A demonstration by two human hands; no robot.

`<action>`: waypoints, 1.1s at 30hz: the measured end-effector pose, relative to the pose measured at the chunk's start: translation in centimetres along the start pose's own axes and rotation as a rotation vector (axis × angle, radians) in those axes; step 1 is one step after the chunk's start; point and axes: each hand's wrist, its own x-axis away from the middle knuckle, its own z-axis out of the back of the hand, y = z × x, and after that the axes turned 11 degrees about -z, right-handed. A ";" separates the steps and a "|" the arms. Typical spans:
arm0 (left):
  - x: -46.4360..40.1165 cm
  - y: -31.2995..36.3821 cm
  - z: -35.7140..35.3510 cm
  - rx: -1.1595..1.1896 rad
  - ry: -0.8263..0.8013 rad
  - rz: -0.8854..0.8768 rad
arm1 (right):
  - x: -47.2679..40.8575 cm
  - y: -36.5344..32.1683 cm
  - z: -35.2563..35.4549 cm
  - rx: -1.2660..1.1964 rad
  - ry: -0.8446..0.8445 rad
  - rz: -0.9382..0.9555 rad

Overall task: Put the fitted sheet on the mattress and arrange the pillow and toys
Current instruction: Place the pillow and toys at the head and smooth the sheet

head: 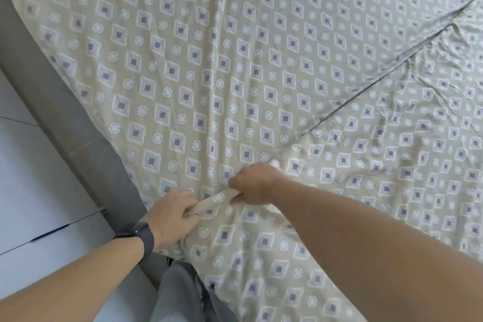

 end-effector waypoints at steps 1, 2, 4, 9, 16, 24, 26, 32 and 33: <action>0.4 0.0 0.1 -0.018 0.052 0.013 | 0.1 0.0 0.5 0.009 0.052 0.029; 0.6 -0.1 0.1 0.000 0.080 0.069 | 0.2 -0.3 0.8 0.019 0.095 0.050; 1.0 -0.6 0.0 0.056 0.046 0.213 | 0.4 -1.1 0.5 0.036 0.151 0.044; -0.1 -1.4 0.6 -0.256 -0.159 0.422 | -1.2 -3.0 -0.8 0.003 0.428 -0.275; 3.1 3.4 0.2 -0.418 -0.102 0.494 | 6.0 -2.6 2.4 -0.256 0.443 -0.556; 2.2 21.7 5.8 -0.180 -0.134 0.276 | 26.3 1.3 9.0 -0.559 0.383 -0.737; 2.3 26.4 7.1 -0.148 -0.206 0.182 | 31.9 1.6 10.0 -0.612 0.394 -0.768; 5.0 40.1 10.1 -0.159 -0.264 0.032 | 46.3 1.2 10.7 -0.728 0.513 -0.835; 5.6 41.9 10.3 -0.166 -0.249 0.007 | 47.8 1.3 10.3 -0.750 0.529 -0.846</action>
